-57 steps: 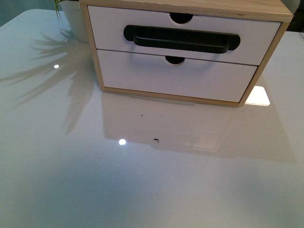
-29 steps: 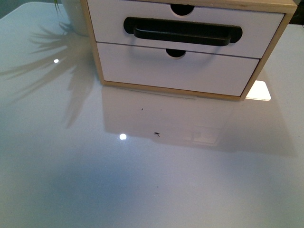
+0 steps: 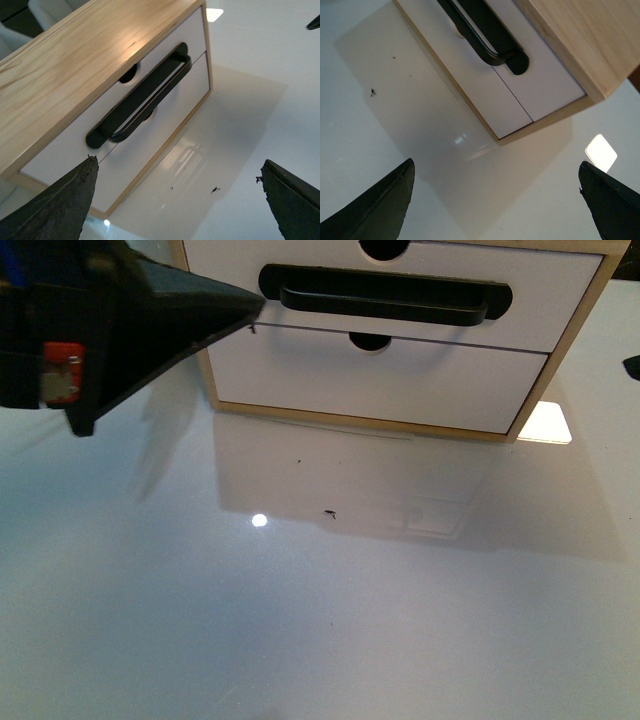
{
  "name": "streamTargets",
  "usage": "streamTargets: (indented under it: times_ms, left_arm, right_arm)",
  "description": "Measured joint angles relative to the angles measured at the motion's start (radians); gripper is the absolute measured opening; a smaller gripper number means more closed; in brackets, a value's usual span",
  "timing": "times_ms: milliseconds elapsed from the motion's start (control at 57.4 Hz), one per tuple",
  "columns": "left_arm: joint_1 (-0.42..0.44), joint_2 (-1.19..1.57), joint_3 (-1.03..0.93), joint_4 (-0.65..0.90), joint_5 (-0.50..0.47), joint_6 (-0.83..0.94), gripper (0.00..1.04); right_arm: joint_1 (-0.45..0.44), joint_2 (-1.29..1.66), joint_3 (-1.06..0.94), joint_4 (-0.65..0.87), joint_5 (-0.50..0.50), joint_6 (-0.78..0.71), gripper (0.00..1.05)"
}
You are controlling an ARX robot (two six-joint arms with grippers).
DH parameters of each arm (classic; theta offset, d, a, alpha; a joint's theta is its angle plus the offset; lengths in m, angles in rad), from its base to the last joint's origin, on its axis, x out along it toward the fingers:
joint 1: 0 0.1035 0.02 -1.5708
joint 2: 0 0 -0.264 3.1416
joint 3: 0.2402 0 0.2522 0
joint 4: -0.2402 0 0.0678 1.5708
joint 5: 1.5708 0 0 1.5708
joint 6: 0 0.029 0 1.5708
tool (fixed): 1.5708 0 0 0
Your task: Pull drawer
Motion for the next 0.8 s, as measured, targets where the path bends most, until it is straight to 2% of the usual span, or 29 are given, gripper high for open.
streamTargets:
  times_ms: [366, 801]
  left_arm:
    - [-0.122, 0.259, 0.268, -0.226, -0.014, 0.249, 0.97]
    - [-0.137, 0.382, 0.456, -0.396, -0.050, 0.381, 0.97]
  right_arm:
    - [0.064, 0.196, 0.150, -0.070, -0.062, -0.133, 0.96]
    - [0.077, 0.331, 0.284, -0.123, -0.114, -0.211, 0.96]
